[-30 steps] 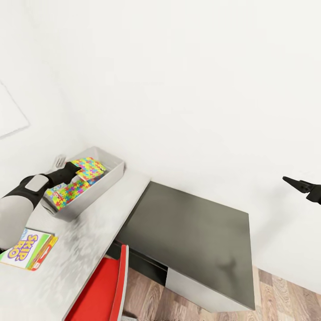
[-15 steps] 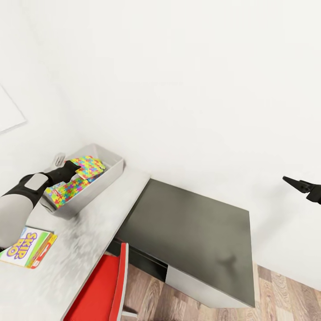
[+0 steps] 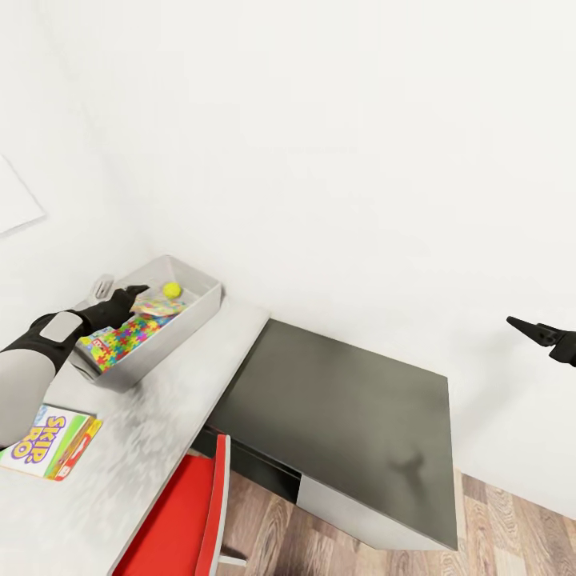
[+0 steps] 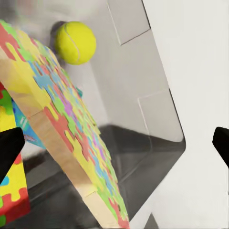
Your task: Put all the toys in the child's room - the three board games (two on the bed and one on the table), the two jigsaw puzzles on the table, and the tennis ball on the table - inside the toy box on the table in the child's room.
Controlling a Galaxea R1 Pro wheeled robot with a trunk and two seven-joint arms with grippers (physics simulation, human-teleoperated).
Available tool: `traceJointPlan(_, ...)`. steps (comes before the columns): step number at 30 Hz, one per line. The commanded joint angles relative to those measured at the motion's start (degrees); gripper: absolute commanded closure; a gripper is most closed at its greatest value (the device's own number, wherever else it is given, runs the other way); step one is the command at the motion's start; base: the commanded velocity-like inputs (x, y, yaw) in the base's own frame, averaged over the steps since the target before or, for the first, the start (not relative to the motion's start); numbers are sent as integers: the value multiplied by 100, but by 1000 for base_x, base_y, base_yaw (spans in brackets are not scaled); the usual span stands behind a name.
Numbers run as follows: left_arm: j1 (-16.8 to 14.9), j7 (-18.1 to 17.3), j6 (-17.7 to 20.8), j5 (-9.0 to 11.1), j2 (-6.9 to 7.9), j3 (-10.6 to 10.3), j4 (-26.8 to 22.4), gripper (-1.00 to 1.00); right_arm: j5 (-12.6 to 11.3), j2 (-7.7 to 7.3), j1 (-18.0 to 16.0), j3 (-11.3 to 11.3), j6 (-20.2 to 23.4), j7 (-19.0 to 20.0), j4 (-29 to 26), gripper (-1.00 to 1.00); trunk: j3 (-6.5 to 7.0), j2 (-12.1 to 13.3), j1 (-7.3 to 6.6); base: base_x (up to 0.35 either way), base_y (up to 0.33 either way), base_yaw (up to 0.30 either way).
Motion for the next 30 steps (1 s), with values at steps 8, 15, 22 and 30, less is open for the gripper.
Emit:
traceJointPlan(8, -11, 23, 95, -290, 1, 30, 7, -100, -11, -1, -7, -6, 41, 12, -1, -100, -10, -11, 3, 0, 0, 0)
traceJointPlan(15, -33, 242, 1015, -343, 184, 43, -47, -100, -11, -1, -7, 31, 39, 12, -1, -100, -10, -11, 3, 0, 0, 0)
traceJointPlan(22, -409, 244, 1905, -302, 500, 59, -110, -100, -11, -1, -7, 45, 41, 12, -1, -100, -10, -11, 3, 0, 0, 0)
traceJointPlan(30, -381, 50, 2326, -232, 495, 106, -836, -100, -11, 1, -7, 48, 43, 10, -1, -100, -10, -11, 3, 0, 0, 0)
